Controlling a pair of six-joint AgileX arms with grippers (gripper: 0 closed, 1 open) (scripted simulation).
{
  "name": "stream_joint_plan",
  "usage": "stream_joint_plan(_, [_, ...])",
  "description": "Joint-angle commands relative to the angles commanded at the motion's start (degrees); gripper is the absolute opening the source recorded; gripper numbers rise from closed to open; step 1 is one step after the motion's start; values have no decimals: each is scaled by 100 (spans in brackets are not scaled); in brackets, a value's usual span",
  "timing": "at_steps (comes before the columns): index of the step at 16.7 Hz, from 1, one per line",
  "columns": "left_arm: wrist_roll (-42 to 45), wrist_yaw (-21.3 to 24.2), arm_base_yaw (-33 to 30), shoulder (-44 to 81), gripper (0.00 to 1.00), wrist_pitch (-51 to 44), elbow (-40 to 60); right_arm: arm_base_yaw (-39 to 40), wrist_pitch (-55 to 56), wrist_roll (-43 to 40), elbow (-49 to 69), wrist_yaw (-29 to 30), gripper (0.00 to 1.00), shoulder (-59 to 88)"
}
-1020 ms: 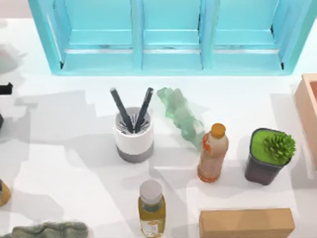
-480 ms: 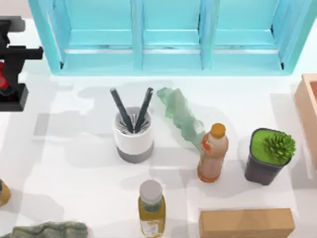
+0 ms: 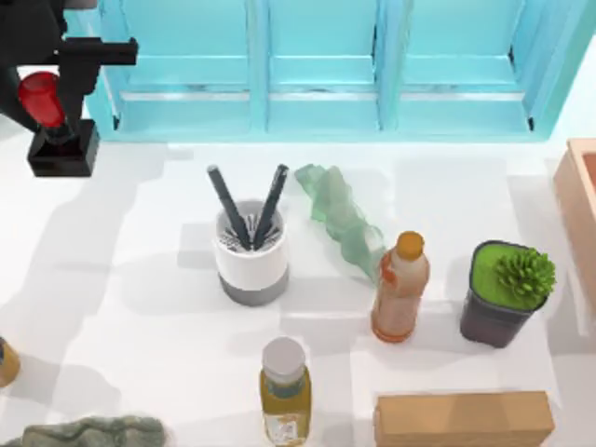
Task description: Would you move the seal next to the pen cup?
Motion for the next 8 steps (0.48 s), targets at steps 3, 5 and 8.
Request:
stream_joint_plan(3, [-1,6,5,4,0,20,-33,0,0,0,0,0,100,0])
stream_joint_plan(5, [-172,9,-203,-166,0,77,-251,0,0,0,0,0,100,0])
stream_joint_plan(8, [-704,15,-743,-637,0,243,-897,0,0,0,0,0,100,0])
